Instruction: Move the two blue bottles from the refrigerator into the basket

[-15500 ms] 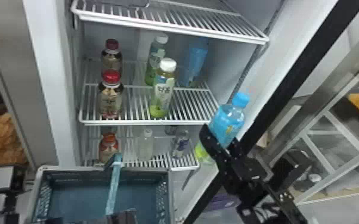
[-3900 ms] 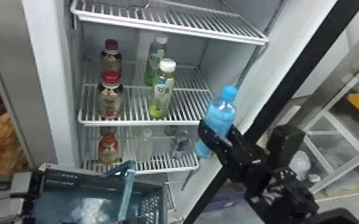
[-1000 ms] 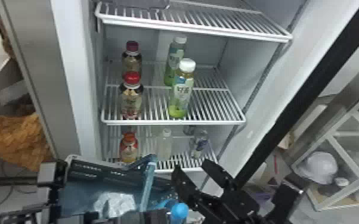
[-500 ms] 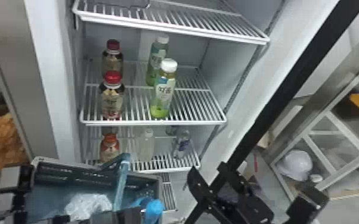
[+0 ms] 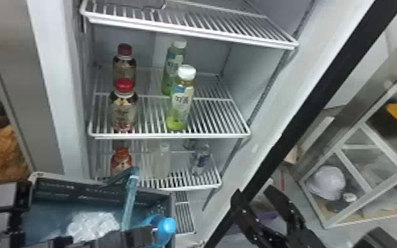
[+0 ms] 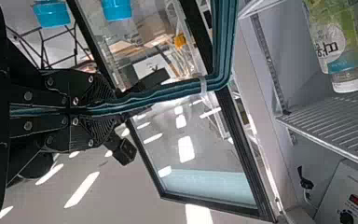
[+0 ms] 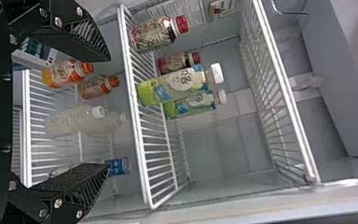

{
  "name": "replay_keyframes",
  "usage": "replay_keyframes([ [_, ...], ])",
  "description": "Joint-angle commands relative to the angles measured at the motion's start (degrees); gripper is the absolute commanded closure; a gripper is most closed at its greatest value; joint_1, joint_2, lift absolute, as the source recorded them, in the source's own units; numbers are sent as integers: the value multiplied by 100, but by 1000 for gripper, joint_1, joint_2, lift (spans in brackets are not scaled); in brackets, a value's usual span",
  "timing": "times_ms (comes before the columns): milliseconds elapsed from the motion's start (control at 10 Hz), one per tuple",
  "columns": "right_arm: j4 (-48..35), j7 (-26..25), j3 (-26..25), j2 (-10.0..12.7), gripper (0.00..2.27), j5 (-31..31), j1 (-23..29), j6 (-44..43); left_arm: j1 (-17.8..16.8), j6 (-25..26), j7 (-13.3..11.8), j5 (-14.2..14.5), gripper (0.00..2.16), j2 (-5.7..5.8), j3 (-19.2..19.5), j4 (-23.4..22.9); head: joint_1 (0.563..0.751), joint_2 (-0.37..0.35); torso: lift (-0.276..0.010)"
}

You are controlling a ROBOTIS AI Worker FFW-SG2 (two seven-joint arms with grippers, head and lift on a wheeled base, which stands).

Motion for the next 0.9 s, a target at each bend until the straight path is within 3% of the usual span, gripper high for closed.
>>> replay_keyframes([
  [0,47,-1,-9,53,225,-4,203,-400,14,-3,0,-10,1170,-6,39,-12,695,-350,0],
  [600,427,140,-26,84,225,145,625,-1694,56,-3,0,-37,1170,-15,74,-40,695,-350,0],
  [800,427,140,-26,84,225,145,625,-1722,42,11,0,-45,1170,-24,74,-40,695,-350,0],
])
